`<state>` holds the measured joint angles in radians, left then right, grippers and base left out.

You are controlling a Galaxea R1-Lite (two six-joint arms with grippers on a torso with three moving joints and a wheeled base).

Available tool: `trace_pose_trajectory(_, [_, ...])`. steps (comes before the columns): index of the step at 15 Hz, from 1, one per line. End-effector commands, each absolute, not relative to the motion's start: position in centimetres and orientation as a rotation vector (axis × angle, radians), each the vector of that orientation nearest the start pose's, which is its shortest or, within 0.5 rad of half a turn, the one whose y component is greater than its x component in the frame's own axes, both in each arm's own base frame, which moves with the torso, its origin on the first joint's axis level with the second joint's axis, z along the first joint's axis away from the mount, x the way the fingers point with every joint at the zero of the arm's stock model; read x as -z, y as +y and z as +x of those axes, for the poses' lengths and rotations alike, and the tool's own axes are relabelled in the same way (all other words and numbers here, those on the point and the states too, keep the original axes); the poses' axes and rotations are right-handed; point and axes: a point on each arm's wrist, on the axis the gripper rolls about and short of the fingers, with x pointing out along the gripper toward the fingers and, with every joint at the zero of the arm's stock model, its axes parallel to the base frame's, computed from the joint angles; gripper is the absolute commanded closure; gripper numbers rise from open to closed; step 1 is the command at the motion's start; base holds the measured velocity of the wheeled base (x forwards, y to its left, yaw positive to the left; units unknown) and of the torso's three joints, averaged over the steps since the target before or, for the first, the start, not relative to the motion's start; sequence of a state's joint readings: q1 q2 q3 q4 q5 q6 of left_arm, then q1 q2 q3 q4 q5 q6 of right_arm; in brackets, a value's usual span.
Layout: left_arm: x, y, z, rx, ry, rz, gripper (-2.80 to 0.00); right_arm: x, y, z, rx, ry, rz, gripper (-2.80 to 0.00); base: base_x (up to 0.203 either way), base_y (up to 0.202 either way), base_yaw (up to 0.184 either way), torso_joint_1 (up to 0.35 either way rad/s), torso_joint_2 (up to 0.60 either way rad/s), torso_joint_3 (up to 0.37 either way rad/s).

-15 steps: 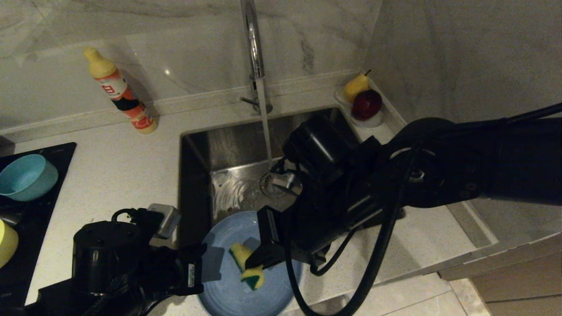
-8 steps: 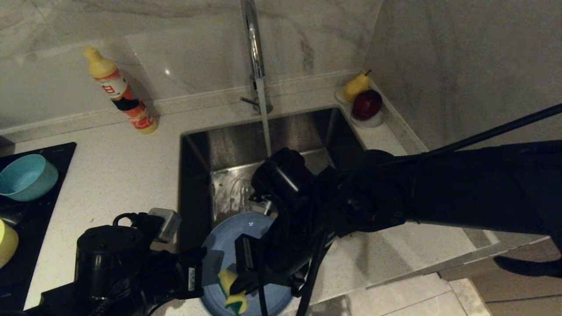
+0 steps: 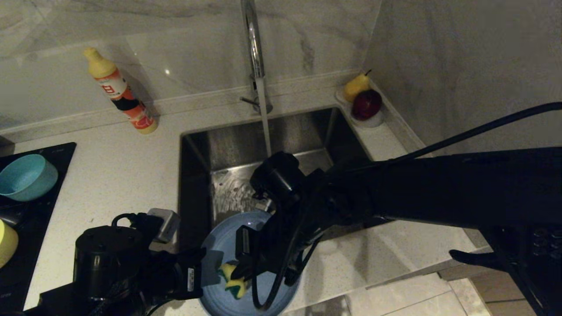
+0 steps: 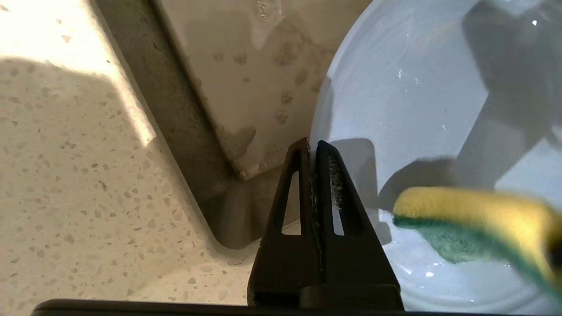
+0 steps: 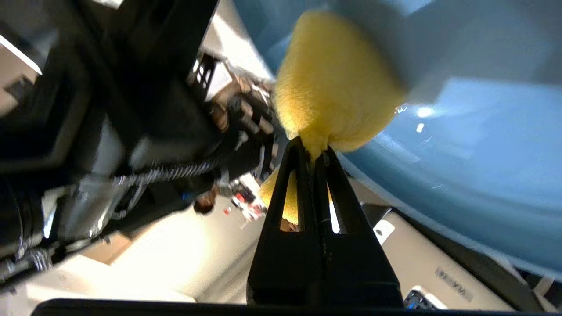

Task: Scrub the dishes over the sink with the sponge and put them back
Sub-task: Wipe the plate

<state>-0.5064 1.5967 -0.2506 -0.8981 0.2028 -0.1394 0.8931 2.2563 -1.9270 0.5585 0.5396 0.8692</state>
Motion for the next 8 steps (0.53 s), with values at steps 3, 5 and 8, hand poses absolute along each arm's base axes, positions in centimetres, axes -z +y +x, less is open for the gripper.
trace_pose_trajectory(3, [-10.4,-9.8,18.7,0.269,0.429,0.013,0.0,-16.2,33.4,29.5,-0.742,1.428,0.544,0.0,0.0,0.0,0.0,0.0,0.0,0.0])
trace_pose_trajectory(5, [-10.5,-9.8,18.7,0.268,0.427,0.013,0.0,-16.8,31.8,31.0,-0.709,1.398,0.581,0.0,0.0,0.0,0.0,0.0,0.0,0.0])
trace_pose_trajectory(8, [-10.6,-9.7,18.4,0.267,0.419,0.01,0.0,-19.9,29.6,31.0,-0.713,1.343,0.618,0.0,0.0,0.0,0.0,0.0,0.0,0.0])
